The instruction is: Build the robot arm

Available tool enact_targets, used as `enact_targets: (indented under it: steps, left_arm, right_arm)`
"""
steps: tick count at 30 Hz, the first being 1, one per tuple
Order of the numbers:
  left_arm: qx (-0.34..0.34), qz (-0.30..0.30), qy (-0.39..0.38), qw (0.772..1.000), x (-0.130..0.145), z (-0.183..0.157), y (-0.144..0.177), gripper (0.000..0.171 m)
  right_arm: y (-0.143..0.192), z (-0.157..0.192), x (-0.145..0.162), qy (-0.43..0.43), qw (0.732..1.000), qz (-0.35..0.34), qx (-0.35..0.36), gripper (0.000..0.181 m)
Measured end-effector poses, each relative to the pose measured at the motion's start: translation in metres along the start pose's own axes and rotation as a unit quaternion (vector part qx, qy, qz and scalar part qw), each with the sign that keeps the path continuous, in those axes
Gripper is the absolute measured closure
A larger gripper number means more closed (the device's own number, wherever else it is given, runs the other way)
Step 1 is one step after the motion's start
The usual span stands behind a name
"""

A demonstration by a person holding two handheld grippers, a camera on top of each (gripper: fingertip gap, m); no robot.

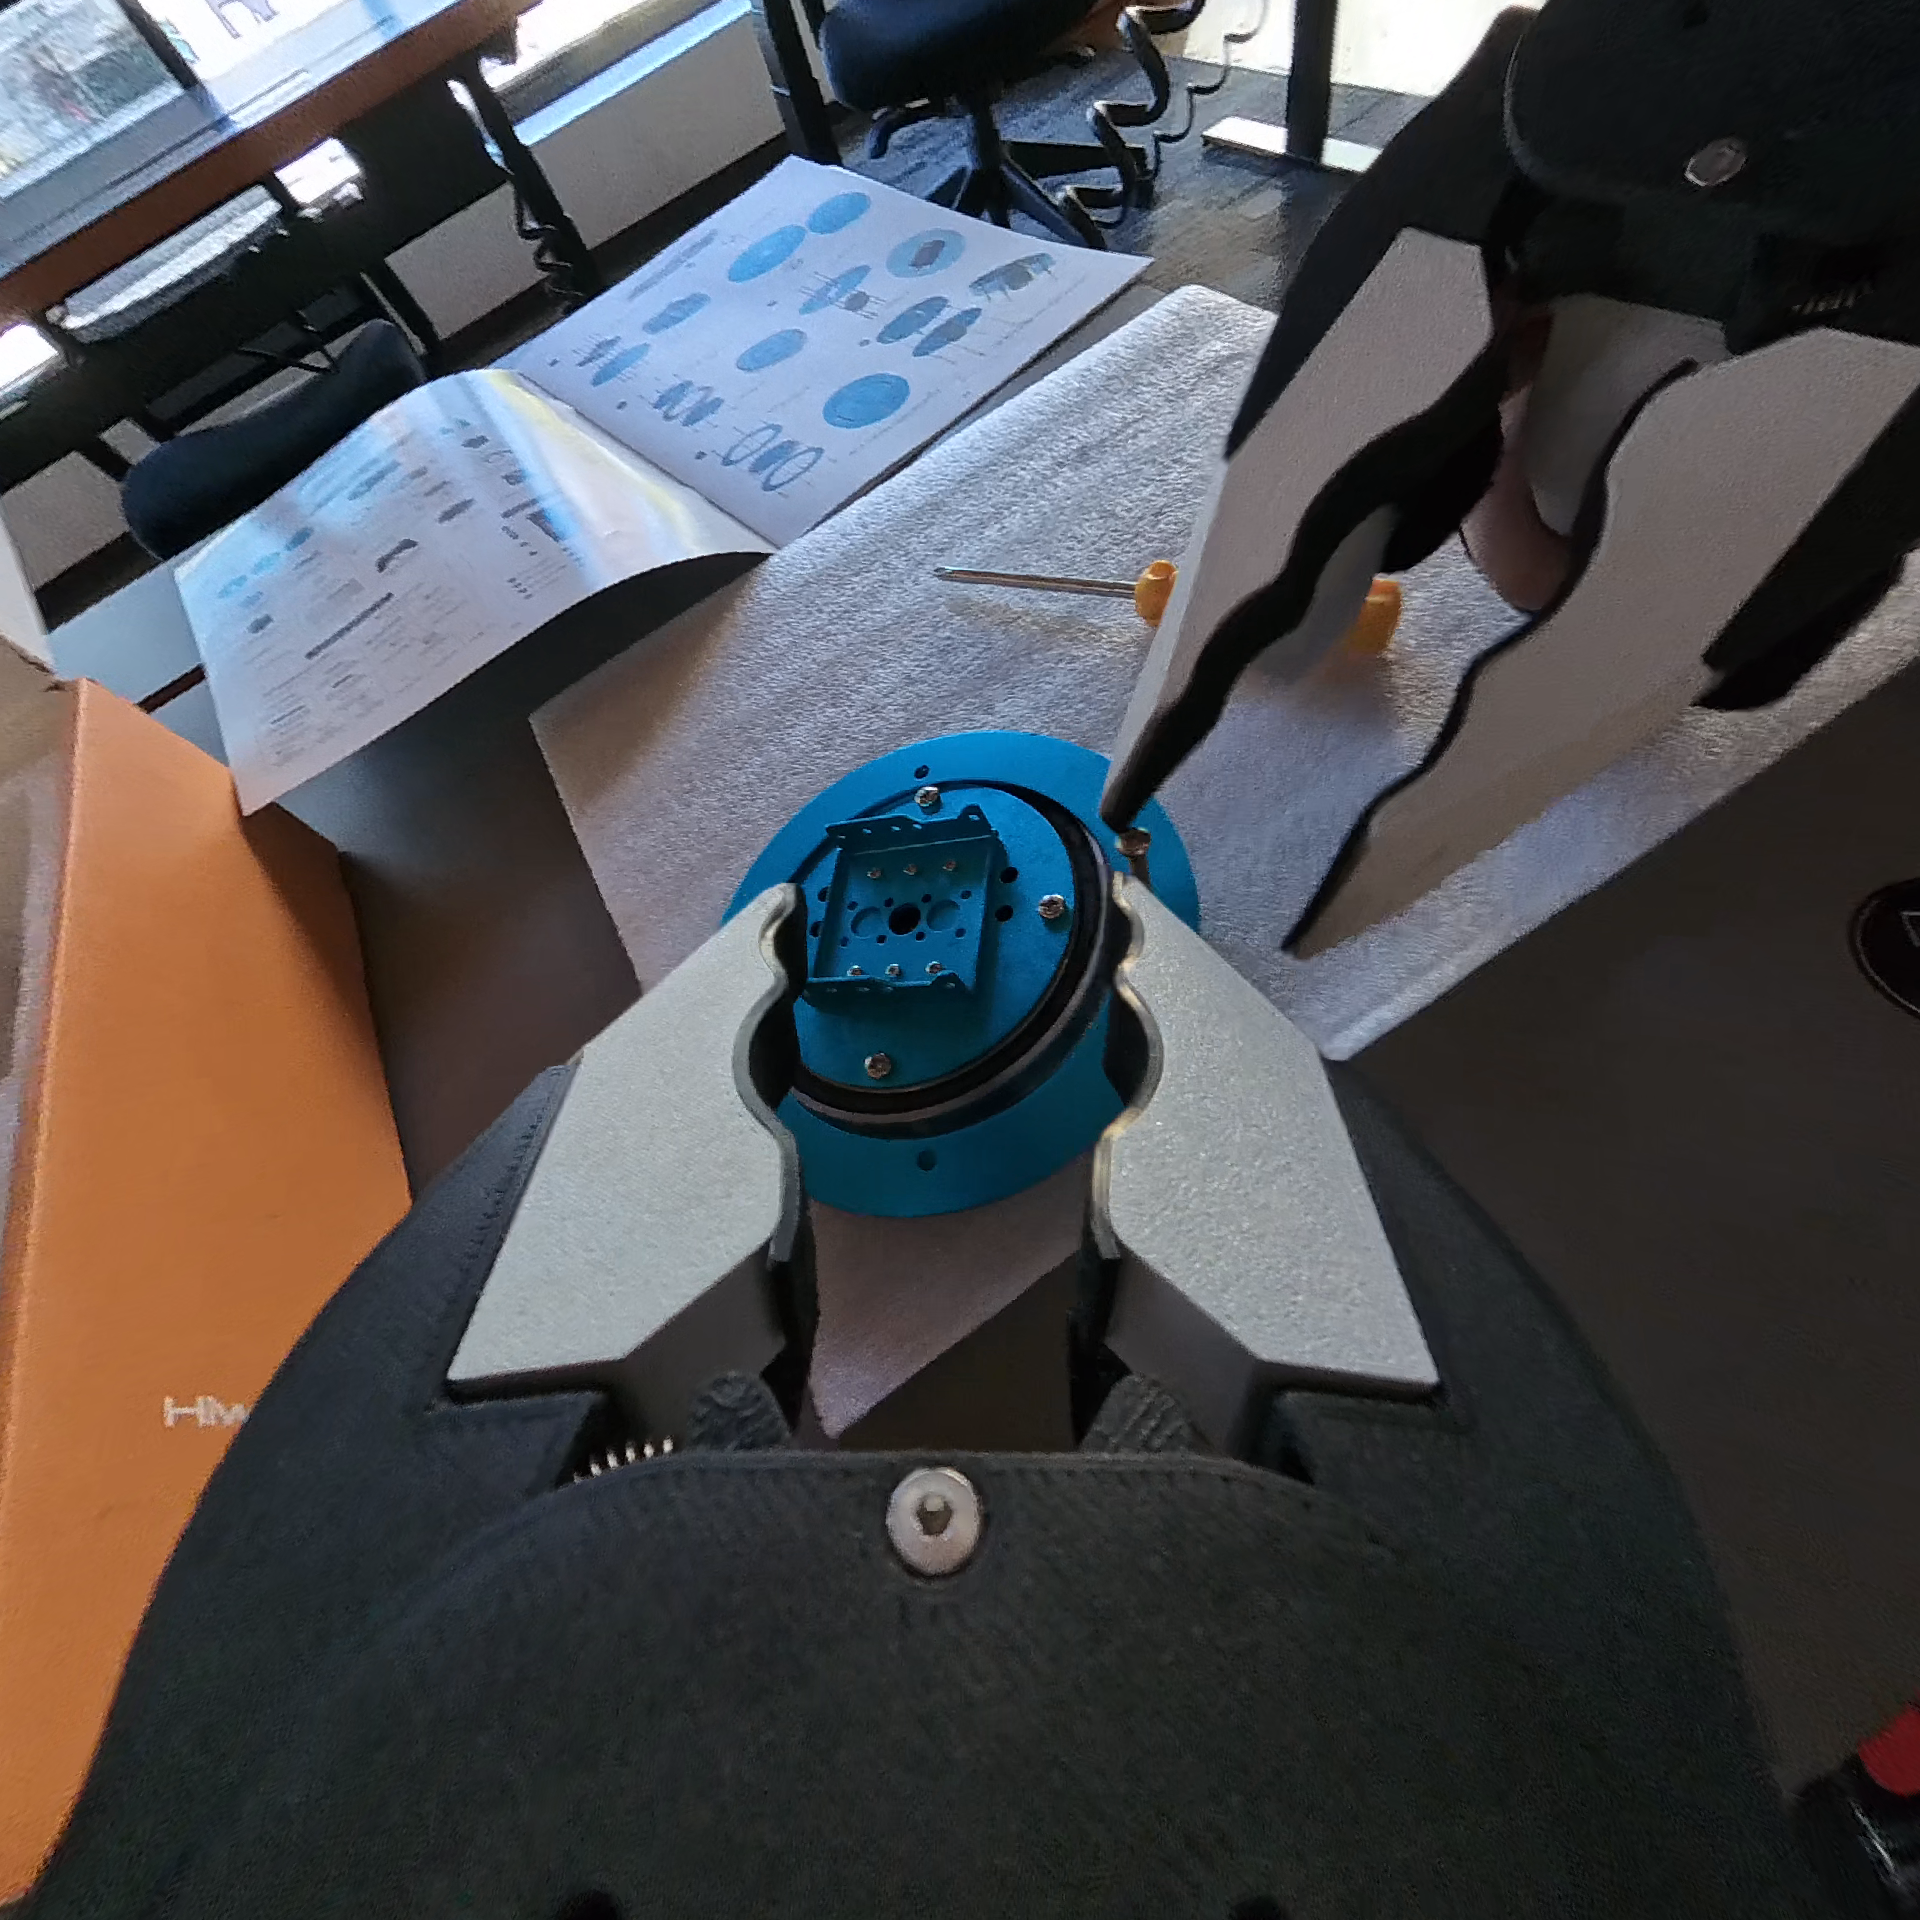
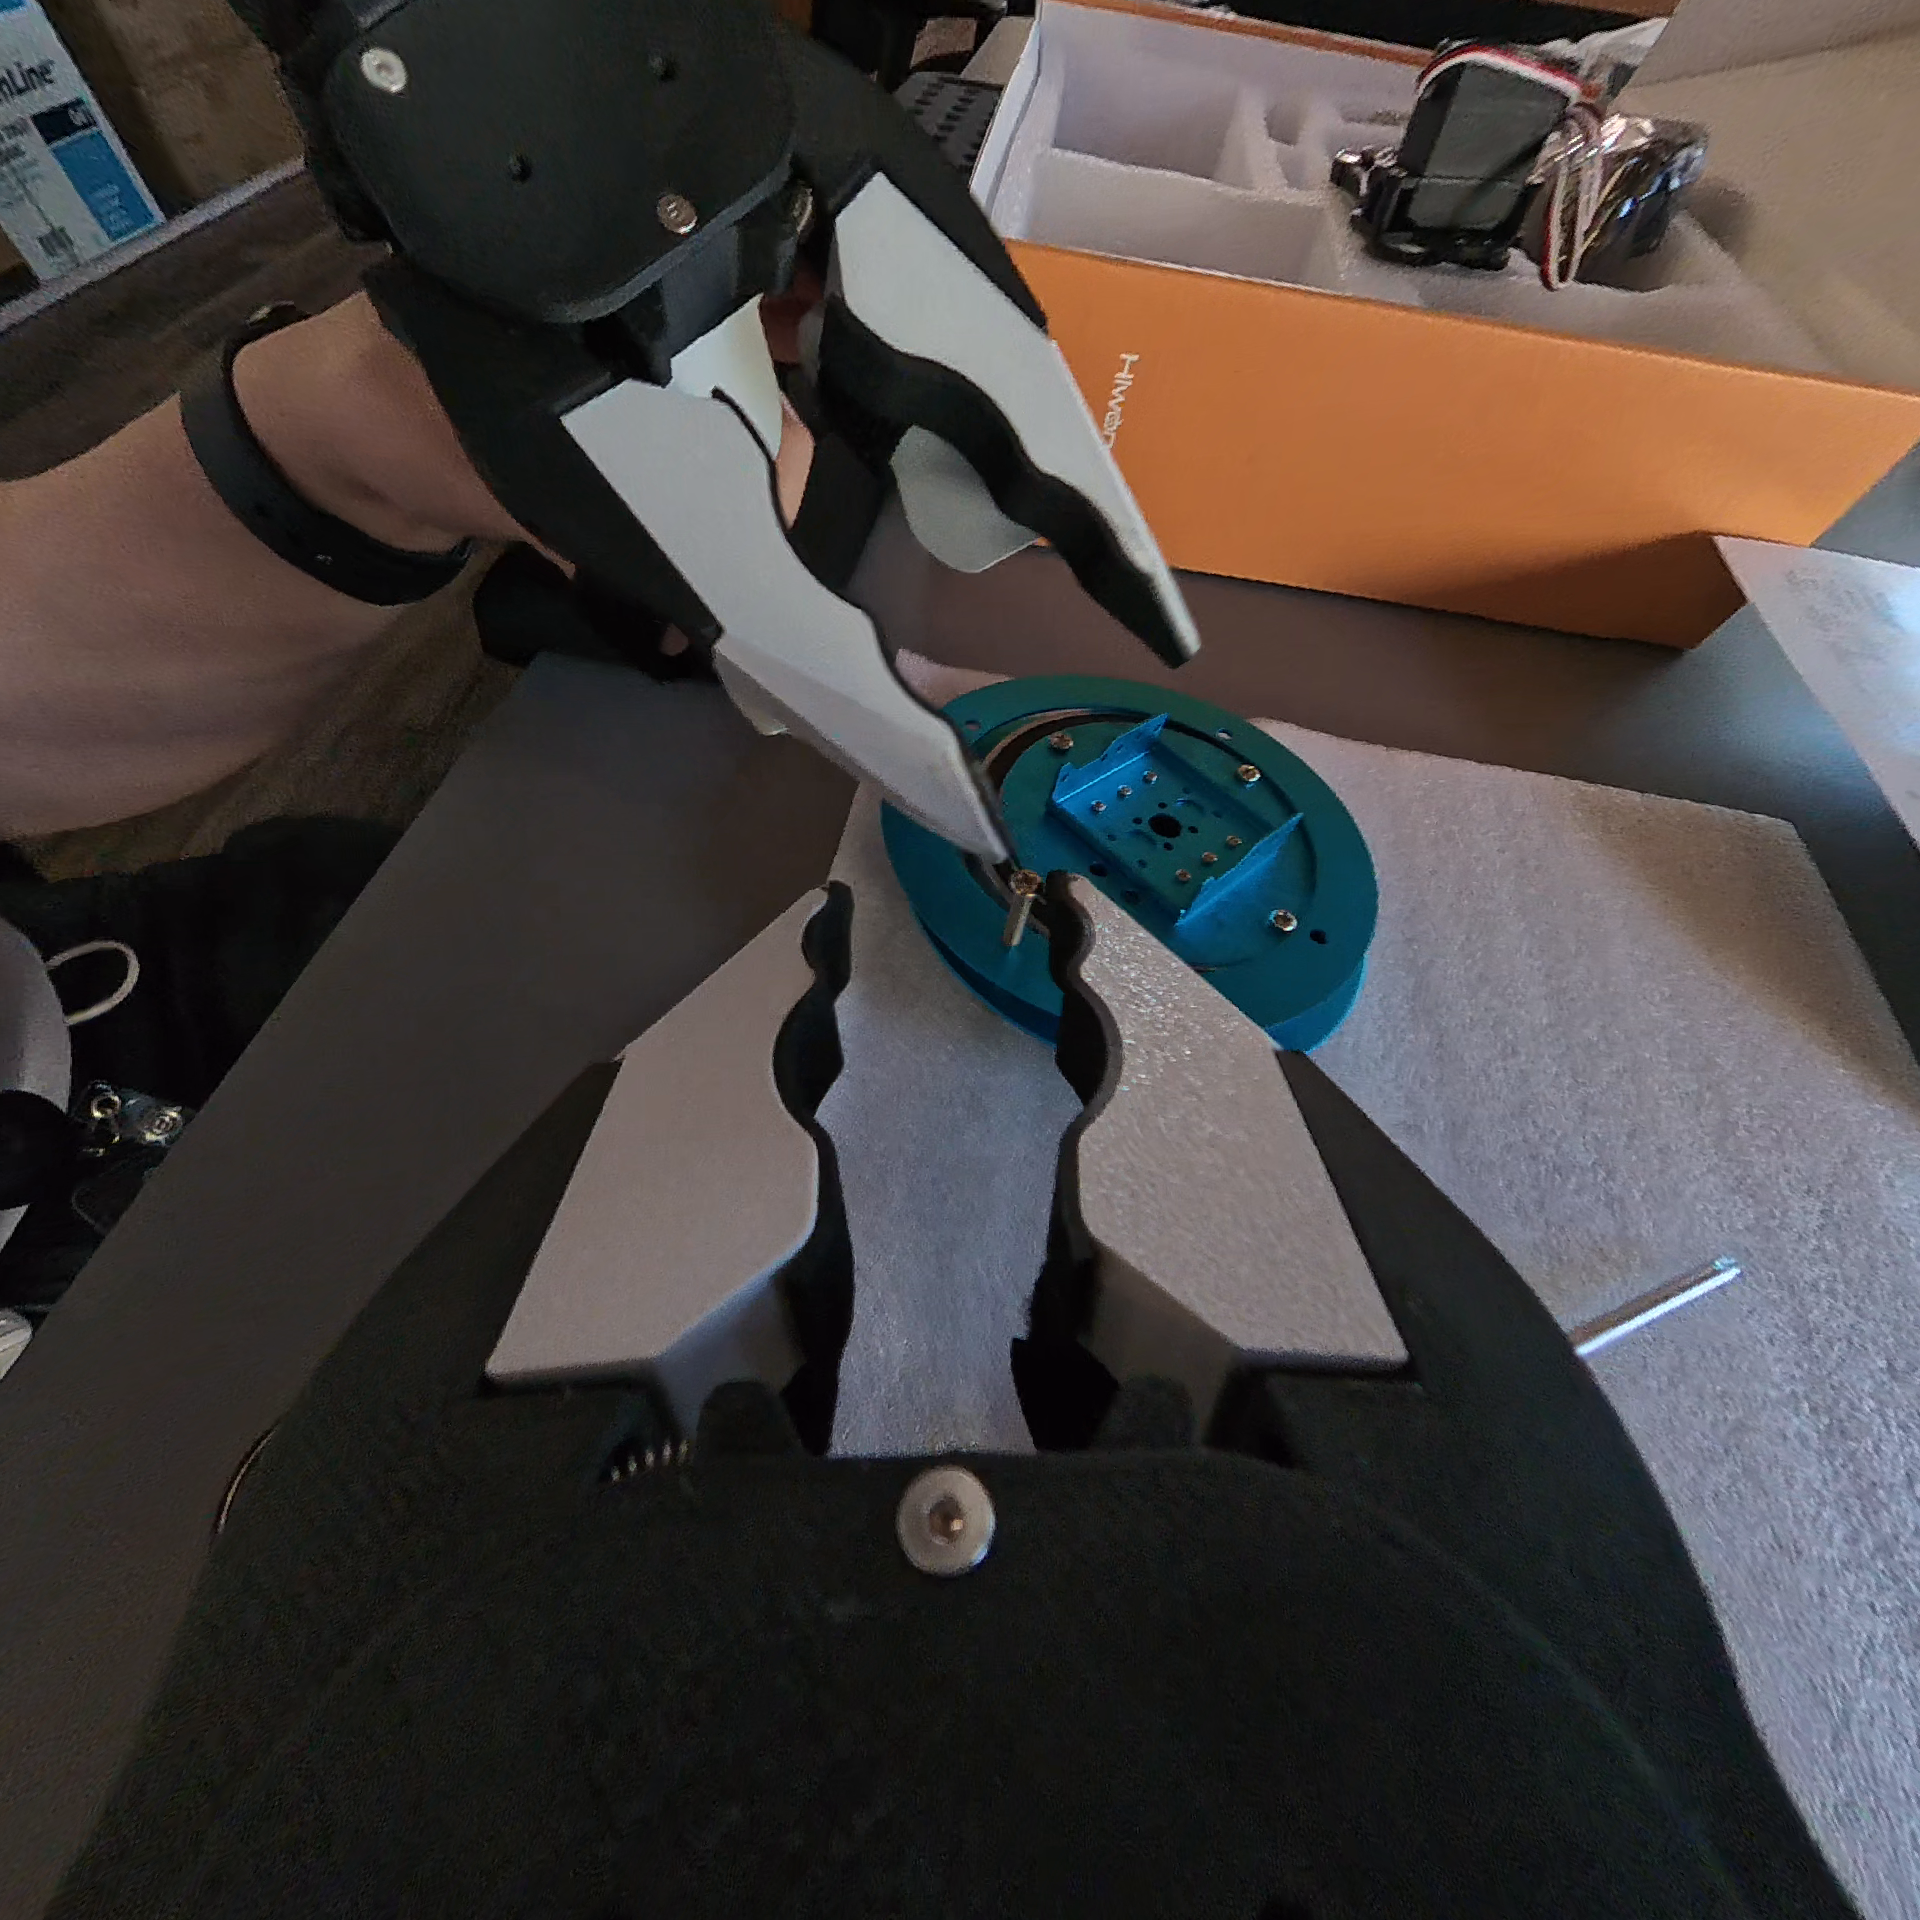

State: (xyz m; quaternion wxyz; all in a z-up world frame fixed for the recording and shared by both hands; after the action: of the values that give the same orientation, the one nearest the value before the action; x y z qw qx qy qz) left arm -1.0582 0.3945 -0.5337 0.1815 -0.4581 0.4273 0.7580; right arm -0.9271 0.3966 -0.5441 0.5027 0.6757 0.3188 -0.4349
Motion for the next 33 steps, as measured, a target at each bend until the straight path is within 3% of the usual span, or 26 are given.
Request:
enact_targets:
  steps: [3, 9, 14, 21, 26, 33]
  left_arm:
    - [0.031, -0.010, 0.000, 0.999, -0.002, -0.005, 0.002, 0.112]
    - [0.025, -0.007, 0.003, 1.000, -0.003, -0.002, -0.003, 0.113]
    - [0.002, -0.002, 0.008, 1.000, 0.000, 0.005, 0.000, 0.115]
    - [0.022, -0.012, 0.005, 1.000, -0.004, -0.001, -0.003, 0.113]
    - [0.004, -0.006, 0.010, 1.000, 0.000, 0.005, 0.002, 0.114]
    - [0.011, -0.007, 0.003, 1.000, -0.002, 0.000, -0.003, 0.114]
  right_arm:
    - [0.003, -0.002, -0.001, -0.009, 1.000, -0.017, 0.001, 0.143]
    - [-0.002, -0.001, 0.000, -0.002, 1.000, -0.002, -0.008, 0.143]
    - [0.005, -0.001, 0.000, -0.009, 1.000, -0.021, -0.015, 0.155]
    - [0.000, -0.002, 0.001, -0.002, 1.000, -0.005, -0.010, 0.142]
    - [0.005, -0.001, 0.000, -0.007, 1.000, -0.019, -0.014, 0.155]
    - [-0.003, 0.000, 0.002, 0.008, 1.000, 0.008, -0.006, 0.141]
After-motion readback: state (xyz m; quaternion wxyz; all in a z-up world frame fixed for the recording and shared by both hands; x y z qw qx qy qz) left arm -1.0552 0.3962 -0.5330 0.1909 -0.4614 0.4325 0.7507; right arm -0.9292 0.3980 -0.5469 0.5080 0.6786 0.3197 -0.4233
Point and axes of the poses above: each gripper's, where its closed fingertips meet, y back along the fingers, x out of its underside, z = x × y across the jaws, the point moved 8 cm from there along y, back along the fingers, and after that the axes turned 6 degrees about x, right-handed, at the moved point
